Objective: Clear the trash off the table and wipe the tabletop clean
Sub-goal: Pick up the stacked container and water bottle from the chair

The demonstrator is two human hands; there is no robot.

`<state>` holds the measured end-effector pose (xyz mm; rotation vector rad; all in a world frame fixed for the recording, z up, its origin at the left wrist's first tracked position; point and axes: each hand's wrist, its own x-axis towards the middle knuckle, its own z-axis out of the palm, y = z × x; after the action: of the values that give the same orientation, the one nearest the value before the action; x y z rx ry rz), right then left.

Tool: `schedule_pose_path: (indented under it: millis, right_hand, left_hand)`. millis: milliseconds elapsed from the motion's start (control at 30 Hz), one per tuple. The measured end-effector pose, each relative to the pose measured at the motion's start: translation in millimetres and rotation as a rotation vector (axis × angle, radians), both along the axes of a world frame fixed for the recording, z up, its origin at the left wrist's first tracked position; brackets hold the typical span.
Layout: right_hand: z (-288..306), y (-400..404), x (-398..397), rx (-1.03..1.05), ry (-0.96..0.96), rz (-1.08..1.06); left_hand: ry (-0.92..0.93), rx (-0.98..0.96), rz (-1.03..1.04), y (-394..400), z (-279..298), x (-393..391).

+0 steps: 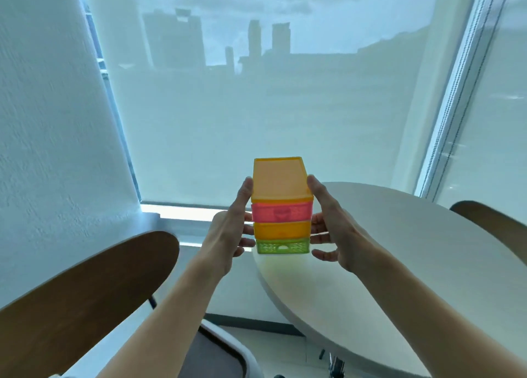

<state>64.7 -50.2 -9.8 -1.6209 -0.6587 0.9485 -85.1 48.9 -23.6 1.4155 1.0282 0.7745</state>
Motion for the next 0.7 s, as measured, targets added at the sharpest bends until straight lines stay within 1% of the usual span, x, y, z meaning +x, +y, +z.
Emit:
schedule_pose_path:
  millis: [367, 700]
  right_hand:
    - [-3.9, 22.5, 123.7, -0.059, -0.009, -0.113]
    - [-8.9, 64.0, 198.1, -0.132, 0.014, -0.123]
  left_hand:
    - [0.023, -0.066, -0.123, 40.1, -1.4, 129.7]
    - [0.029, -0.12, -0.158, 84.4, -5.2, 202.8]
